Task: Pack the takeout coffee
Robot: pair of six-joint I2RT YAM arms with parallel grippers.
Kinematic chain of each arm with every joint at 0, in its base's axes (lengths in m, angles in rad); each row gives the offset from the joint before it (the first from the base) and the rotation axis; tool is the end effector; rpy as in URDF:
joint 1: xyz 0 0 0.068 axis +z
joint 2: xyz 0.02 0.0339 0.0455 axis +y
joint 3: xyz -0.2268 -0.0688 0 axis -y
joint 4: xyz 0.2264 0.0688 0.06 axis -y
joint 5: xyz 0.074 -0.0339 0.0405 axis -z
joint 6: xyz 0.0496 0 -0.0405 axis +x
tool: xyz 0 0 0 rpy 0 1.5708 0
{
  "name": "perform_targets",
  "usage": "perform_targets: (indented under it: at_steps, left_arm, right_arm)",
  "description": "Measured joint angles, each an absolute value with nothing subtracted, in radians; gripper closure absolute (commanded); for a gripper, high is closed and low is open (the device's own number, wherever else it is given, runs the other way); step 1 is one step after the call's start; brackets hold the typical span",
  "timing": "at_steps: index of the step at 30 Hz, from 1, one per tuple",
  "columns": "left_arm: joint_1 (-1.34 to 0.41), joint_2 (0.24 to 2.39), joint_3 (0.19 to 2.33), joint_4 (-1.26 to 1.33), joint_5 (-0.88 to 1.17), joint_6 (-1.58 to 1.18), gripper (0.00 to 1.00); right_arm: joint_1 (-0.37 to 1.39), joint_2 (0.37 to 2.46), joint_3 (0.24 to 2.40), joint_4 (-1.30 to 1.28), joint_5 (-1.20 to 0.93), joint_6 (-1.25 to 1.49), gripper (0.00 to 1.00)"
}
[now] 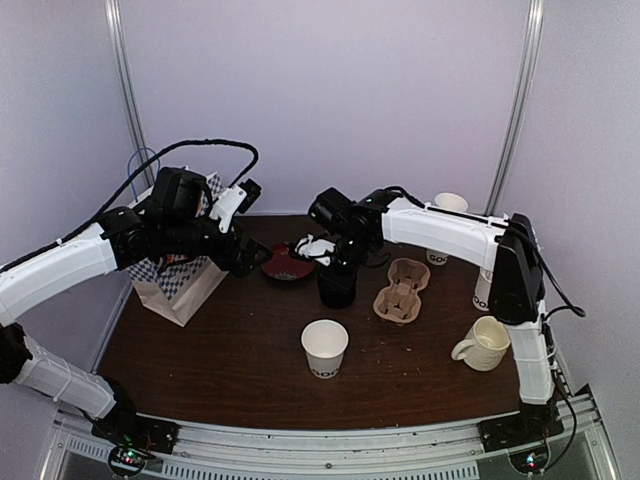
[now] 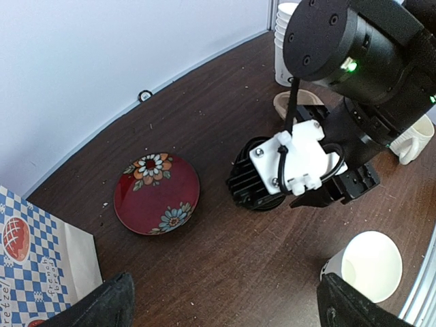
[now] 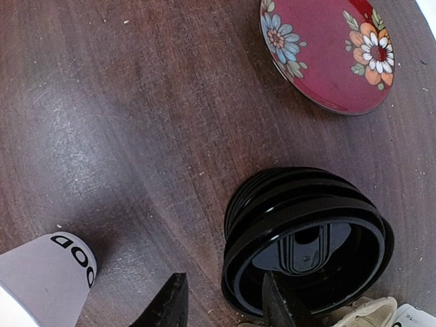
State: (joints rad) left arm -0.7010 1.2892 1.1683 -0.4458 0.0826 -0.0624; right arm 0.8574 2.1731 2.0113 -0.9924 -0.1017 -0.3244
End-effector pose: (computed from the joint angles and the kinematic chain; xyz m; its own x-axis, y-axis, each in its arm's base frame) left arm 0.2213 -0.1922 0.2974 -0.4529 0.3009 -0.8393 0.6690 0.7369 -0.0968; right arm 0.2786 0.3296 0.2103 -0.3189 -0.8530 -0.4131 -0.9292 0.3672 -0.0410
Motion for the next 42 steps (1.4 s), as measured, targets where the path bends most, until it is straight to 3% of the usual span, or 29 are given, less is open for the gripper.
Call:
perform_targets:
  at_steps: [5,27,36,42]
  left_arm:
    - [-0.701,1.289,1.168,-0.446,0.083,-0.062,0.02]
    - [-0.701,1.289,1.168,-0.446,0.090,-0.062,0.03]
    - [-0.701,1.289,1.168,-0.446,0.091,-0.062,0.03]
    - [-0.701,1.291,1.168,-0.445,0.104,-0.062,0.09]
  right_arm:
    - [0.857,2.202,2.012,-0.994,-0.100,-0.316,0.61]
    - [0.847,2.224,2.043,-0.997,-0.076,-0.281,0.90]
    - [0.846,2.216,2.043,-1.002,-0.079,-0.261,0.92]
    - [0.844,2.083,1.989,-1.005,-0.115,-0.256,0.93]
